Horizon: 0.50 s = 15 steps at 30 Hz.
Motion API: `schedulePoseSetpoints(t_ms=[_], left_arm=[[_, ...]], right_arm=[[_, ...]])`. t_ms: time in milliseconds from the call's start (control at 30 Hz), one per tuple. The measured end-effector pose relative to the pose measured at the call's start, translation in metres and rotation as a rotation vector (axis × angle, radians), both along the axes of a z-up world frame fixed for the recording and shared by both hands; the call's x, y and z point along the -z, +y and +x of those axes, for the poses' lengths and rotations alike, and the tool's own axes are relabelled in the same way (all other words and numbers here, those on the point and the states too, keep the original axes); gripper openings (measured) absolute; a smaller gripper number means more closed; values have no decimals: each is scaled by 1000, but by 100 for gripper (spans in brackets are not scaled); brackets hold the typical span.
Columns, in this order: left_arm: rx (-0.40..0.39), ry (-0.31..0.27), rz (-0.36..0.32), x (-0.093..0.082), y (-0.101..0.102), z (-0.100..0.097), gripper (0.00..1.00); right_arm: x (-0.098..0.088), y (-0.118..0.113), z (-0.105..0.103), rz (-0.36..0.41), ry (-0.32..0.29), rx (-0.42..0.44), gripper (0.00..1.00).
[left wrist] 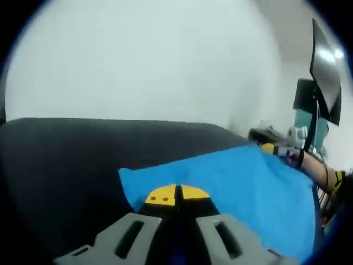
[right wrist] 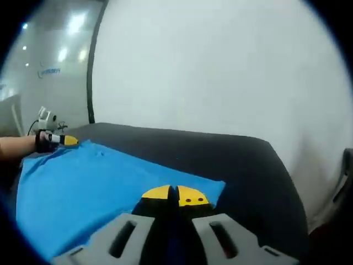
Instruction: Spread out the cloth and fold it
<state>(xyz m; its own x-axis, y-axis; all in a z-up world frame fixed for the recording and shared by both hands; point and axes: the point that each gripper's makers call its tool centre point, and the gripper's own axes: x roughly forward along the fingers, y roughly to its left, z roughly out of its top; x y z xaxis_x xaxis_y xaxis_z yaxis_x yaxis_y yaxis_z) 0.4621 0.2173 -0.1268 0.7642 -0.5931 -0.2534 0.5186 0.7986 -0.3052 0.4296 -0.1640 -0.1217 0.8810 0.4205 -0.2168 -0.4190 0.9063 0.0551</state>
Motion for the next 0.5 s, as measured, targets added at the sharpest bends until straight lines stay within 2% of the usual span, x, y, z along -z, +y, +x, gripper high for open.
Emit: schedulePoseSetpoints(t_ms=[67, 100, 200, 267, 367, 433, 467, 500], left_arm=[[-78, 27, -28, 2, 20, 12, 1], [-96, 30, -46, 4, 27, 15, 1], [-96, 30, -62, 9, 36, 19, 1], [-71, 18, -96, 7, 33, 19, 1], [-19, 37, -184, -2, 21, 8, 3], [46, 13, -247, -17, 10, 1, 8], [68, 19, -269, -21, 6, -1, 14], [96, 32, -280, -23, 0, -4, 17]], right_arm=[[7, -11, 4, -63, 12, 32, 0], [10, -13, 6, -71, 23, 39, 0], [16, -10, 9, -22, 30, 27, 0], [18, -4, 9, -25, 31, 6, 0], [30, -5, 14, -103, 21, -40, 0], [40, -11, 20, -69, 29, -42, 0], [34, -12, 22, 4, 0, -32, 0], [33, -17, 24, 7, 18, -20, 0]])
